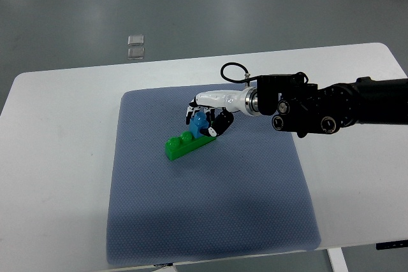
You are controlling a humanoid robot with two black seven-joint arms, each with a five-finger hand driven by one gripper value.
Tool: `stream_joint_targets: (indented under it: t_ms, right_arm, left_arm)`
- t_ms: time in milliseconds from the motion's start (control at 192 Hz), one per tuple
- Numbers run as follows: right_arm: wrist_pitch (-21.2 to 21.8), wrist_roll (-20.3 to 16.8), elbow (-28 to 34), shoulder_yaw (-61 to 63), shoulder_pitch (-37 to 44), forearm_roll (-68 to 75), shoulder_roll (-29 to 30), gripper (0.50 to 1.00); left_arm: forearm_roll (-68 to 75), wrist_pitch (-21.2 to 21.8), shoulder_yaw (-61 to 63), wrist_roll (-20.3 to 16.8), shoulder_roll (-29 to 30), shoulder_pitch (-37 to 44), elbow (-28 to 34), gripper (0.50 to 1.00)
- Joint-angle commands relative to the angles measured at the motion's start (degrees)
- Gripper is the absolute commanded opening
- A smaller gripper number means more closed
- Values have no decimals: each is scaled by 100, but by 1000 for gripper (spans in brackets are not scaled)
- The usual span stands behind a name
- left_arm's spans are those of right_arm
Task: Stack blue block on green block with right hand
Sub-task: 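Lower the blue block onto the green block's studs and press down, then open the right hand fingers to release the blue block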
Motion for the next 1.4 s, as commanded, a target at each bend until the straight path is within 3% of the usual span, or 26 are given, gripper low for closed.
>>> stream_joint_targets:
  t_ms: [0, 1396]
  right_arm:
    - [-34, 14, -19, -1, -20, -8, 48, 525]
    - [-359, 269, -458, -27, -469, -272, 303, 525]
  left_arm:
    - [0, -1, 0, 0, 0, 0, 3, 1000]
    - [0, -1, -8, 0, 0, 0, 3, 1000]
